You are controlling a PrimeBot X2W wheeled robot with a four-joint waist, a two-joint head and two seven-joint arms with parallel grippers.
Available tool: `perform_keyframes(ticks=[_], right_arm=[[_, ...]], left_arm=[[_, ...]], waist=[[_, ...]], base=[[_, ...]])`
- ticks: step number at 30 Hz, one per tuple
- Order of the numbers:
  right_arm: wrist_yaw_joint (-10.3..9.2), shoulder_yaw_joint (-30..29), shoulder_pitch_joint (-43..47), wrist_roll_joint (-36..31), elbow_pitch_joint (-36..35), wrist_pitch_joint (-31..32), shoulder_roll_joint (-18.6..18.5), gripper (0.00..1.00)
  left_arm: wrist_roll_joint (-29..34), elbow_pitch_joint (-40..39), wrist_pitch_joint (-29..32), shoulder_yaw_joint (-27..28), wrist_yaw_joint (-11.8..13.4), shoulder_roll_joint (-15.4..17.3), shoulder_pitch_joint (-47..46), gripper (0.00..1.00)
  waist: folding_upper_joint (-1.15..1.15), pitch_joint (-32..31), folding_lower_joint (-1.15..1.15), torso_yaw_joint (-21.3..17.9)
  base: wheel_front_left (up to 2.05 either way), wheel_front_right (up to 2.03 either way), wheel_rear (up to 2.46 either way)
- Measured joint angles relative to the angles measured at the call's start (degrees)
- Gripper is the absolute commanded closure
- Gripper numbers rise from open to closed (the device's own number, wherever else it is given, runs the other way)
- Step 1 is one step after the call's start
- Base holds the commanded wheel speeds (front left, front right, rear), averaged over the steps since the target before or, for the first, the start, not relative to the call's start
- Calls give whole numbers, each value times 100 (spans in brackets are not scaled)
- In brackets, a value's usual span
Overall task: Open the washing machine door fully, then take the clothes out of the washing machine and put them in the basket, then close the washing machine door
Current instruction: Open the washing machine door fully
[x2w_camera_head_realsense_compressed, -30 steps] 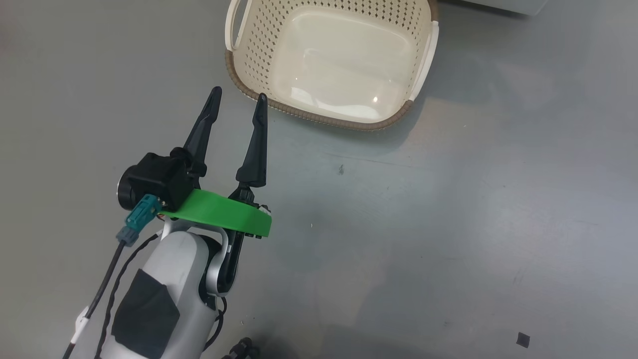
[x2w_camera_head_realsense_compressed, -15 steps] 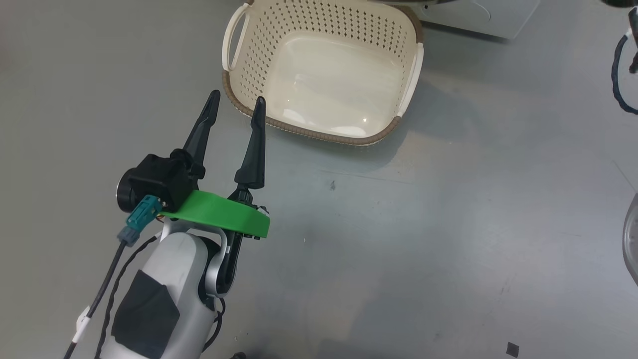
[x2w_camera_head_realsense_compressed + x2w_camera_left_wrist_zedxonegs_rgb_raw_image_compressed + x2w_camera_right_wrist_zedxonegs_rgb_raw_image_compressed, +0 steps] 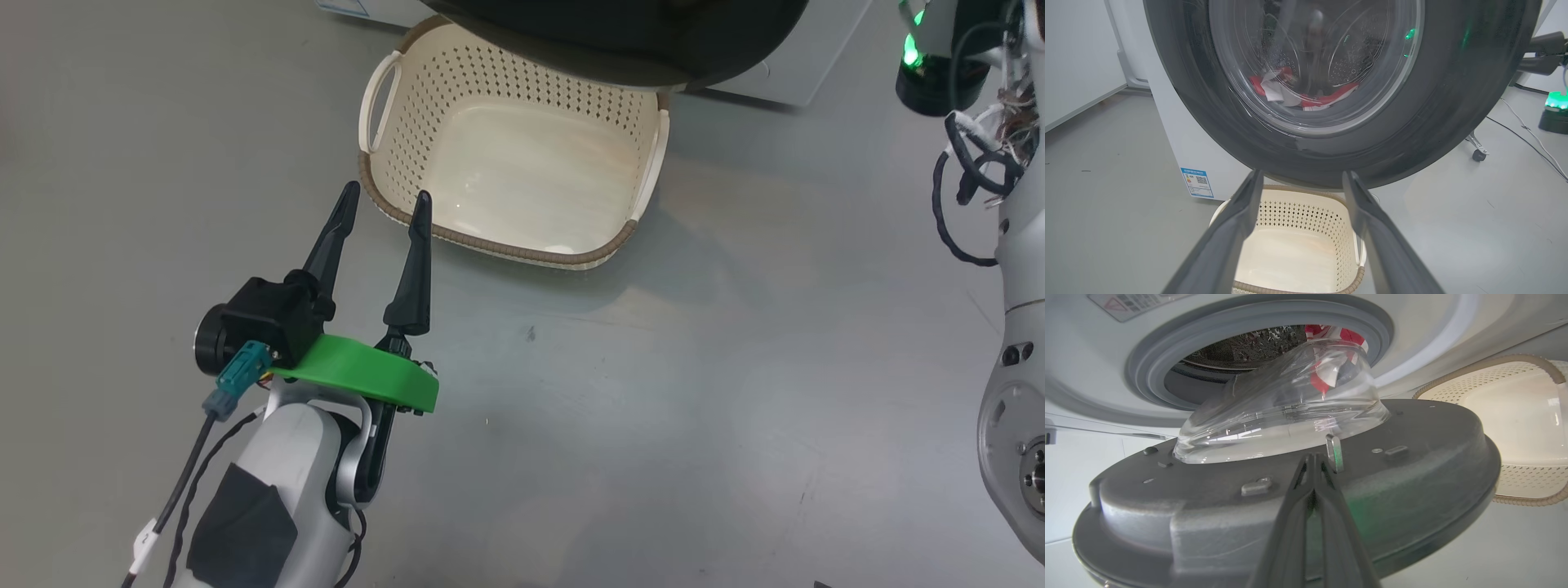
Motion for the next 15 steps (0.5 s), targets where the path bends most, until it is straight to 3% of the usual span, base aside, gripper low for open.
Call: perform_keyframes(ticks=[15], right_arm=[[20, 84, 293, 82, 20, 110, 76, 100]], left_arm=[[100, 34, 0, 16, 0, 3, 177, 0]], waist=[[0, -298, 0, -119]], base=[[0, 0, 0]])
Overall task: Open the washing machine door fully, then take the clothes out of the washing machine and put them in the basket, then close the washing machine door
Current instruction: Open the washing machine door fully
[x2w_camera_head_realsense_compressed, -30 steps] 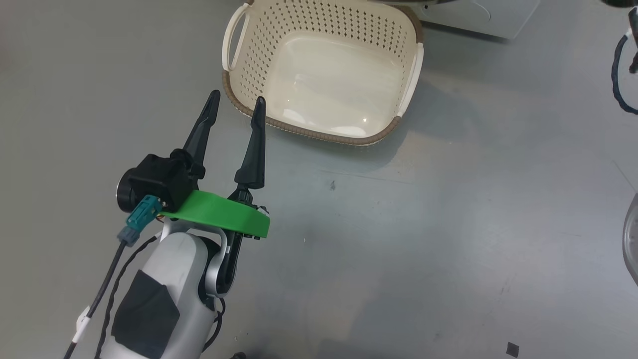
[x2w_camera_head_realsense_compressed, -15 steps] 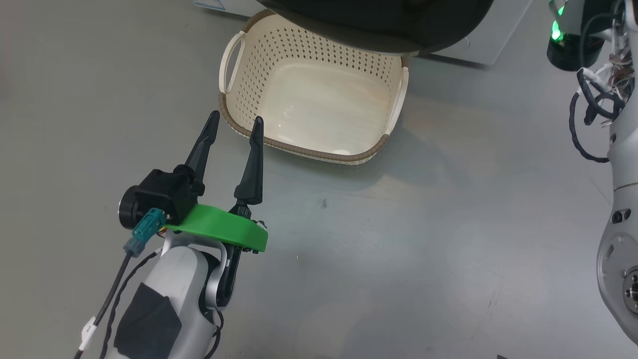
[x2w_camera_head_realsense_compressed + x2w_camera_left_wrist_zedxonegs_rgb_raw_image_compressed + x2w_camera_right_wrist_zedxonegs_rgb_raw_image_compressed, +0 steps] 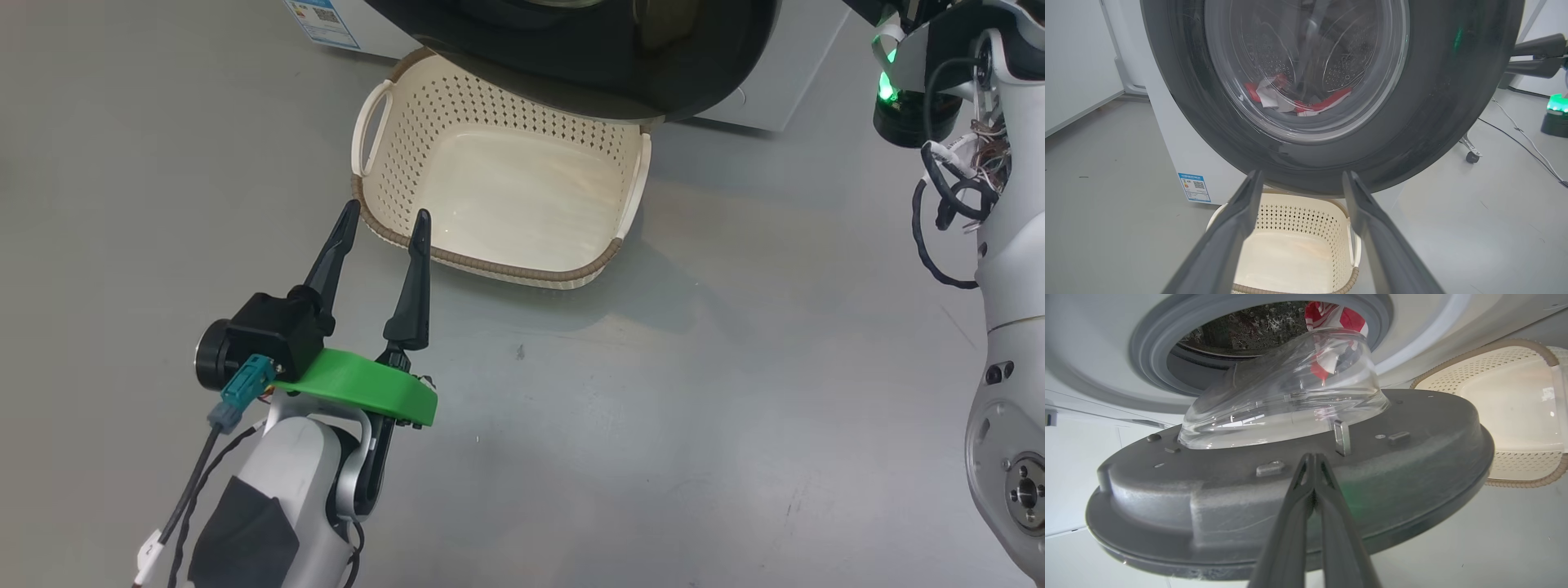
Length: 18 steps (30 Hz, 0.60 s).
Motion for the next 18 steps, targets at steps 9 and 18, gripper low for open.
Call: perform_keyframes(ticks=[9, 18], right_arm=[[557, 151, 228, -390, -223, -495, -118, 100], [1268, 895, 788, -1539, -576, -1213, -570, 100]], left_arm=[[12, 88, 0, 116, 0, -1, 73, 0], [112, 167, 0, 366, 0, 3, 230, 0]], waist=[[0, -126, 0, -3], [0, -478, 0, -103]], base=[[0, 0, 0], [0, 0, 0]])
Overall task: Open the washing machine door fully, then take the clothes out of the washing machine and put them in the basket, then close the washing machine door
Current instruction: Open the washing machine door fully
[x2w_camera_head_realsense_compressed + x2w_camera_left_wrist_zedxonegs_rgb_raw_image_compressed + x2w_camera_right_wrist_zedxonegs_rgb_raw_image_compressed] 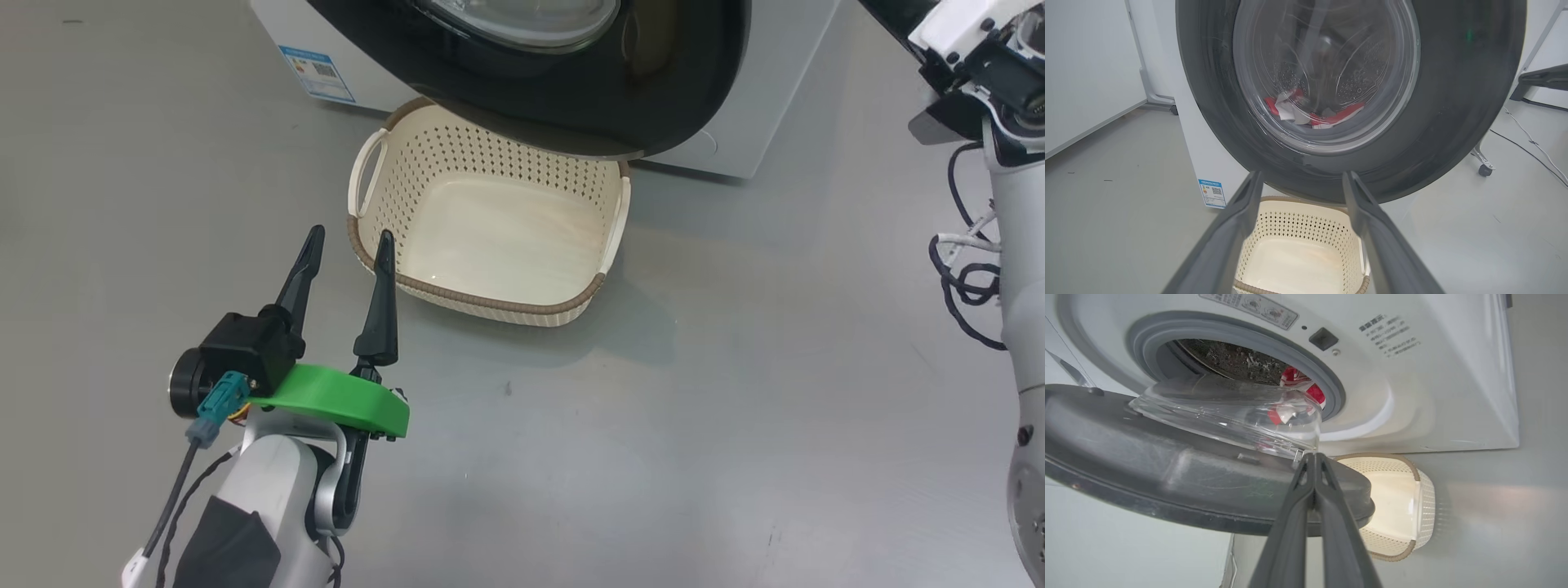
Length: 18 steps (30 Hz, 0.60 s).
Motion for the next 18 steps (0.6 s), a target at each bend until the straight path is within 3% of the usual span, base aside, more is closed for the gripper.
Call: perform_keyframes(ticks=[8, 18], right_arm=[[24, 808, 536, -1098, -653, -980, -382, 100], [19, 1441, 1372, -1686, -1647, -2449, -654, 100]], left_arm=[[103, 79, 0, 272, 1, 4, 162, 0], [334, 123, 0, 611, 1, 10, 376, 0]], waist=[[0, -399, 0, -185], [0, -835, 0, -496]], base=[[0, 0, 0], [0, 0, 0]])
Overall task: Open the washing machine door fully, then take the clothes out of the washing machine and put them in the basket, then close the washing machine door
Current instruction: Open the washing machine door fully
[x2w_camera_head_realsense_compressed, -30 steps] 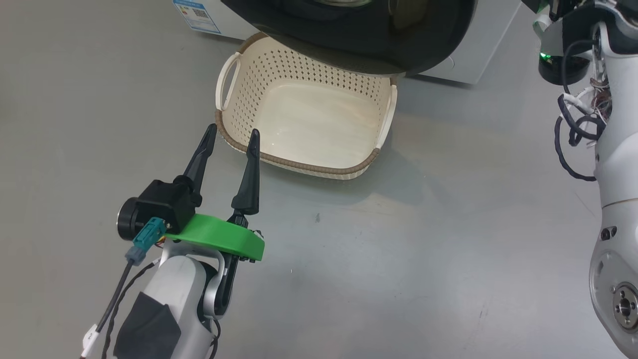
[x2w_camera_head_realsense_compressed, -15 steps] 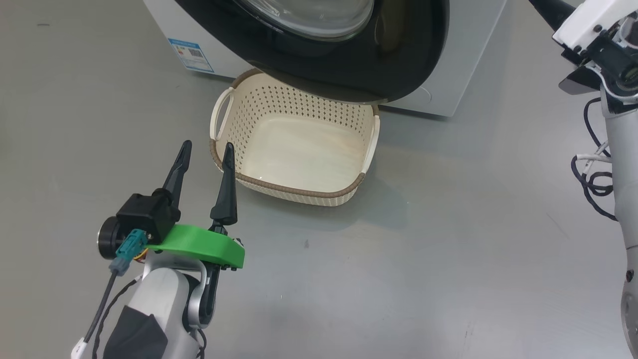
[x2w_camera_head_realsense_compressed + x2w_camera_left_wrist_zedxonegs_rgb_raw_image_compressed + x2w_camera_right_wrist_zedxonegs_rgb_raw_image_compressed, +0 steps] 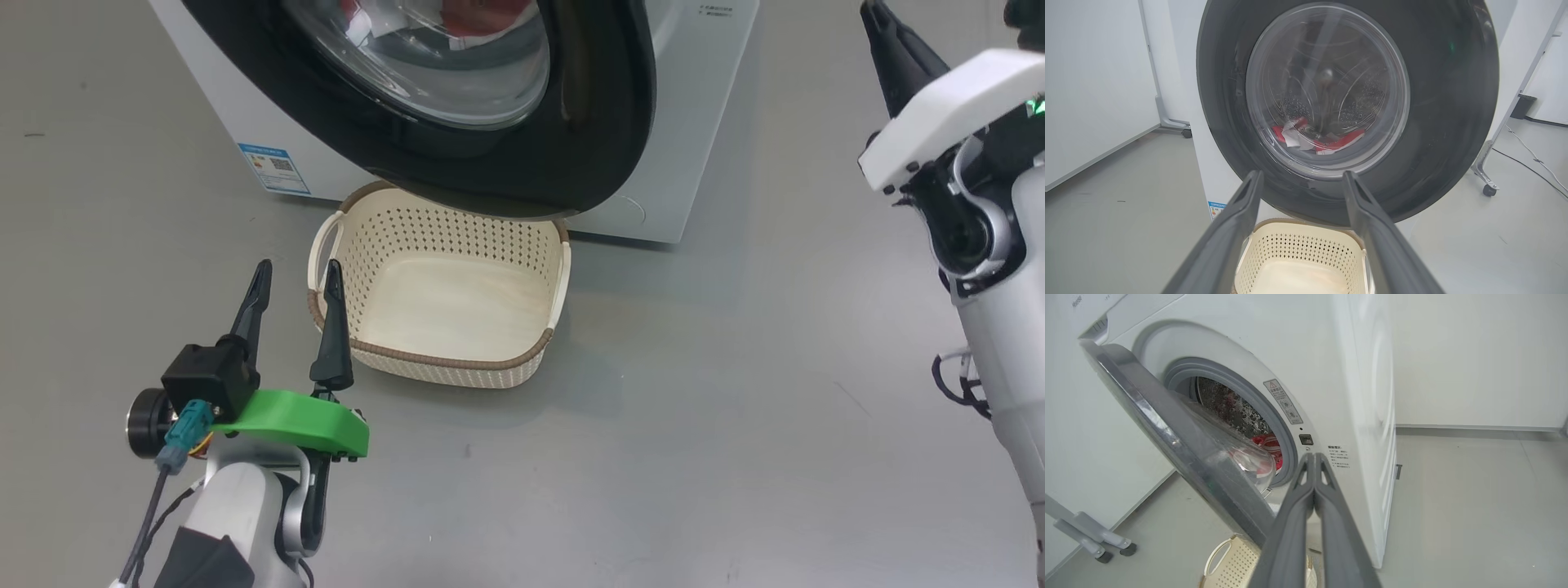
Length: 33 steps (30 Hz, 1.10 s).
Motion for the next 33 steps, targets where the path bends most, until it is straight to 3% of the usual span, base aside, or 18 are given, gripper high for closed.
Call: perform_keyframes(ticks=[11, 20, 21, 22, 24, 33], right_arm=[[0, -19, 1238, -810, -159, -1460, -267, 100], [-127, -5, 2095, -946, -232, -2248, -73, 100], [-204, -27, 2164, -946, -247, -2335, -32, 90], [-241, -52, 2232, -946, -260, -2426, 14, 68], [-308, -54, 2368, -969, -287, -2552, 74, 0], [-475, -81, 2801, -1123, -427, -2593, 319, 0]], left_arm=[[112, -19, 0, 172, -26, 2, 109, 0], [265, -18, 0, 289, -84, 2, 211, 0], [269, -16, 0, 297, -85, 2, 212, 0], [269, -16, 0, 304, -85, 3, 213, 0], [288, -15, 0, 305, -90, 3, 216, 0], [355, -8, 0, 379, -135, 3, 335, 0]], waist=[[0, -243, 0, -287], [0, -304, 0, -376], [0, -311, 0, -384], [0, -318, 0, -393], [0, -330, 0, -410], [0, -374, 0, -487]], base=[[0, 0, 0], [0, 0, 0], [0, 0, 0], [0, 0, 0], [0, 0, 0], [0, 0, 0]])
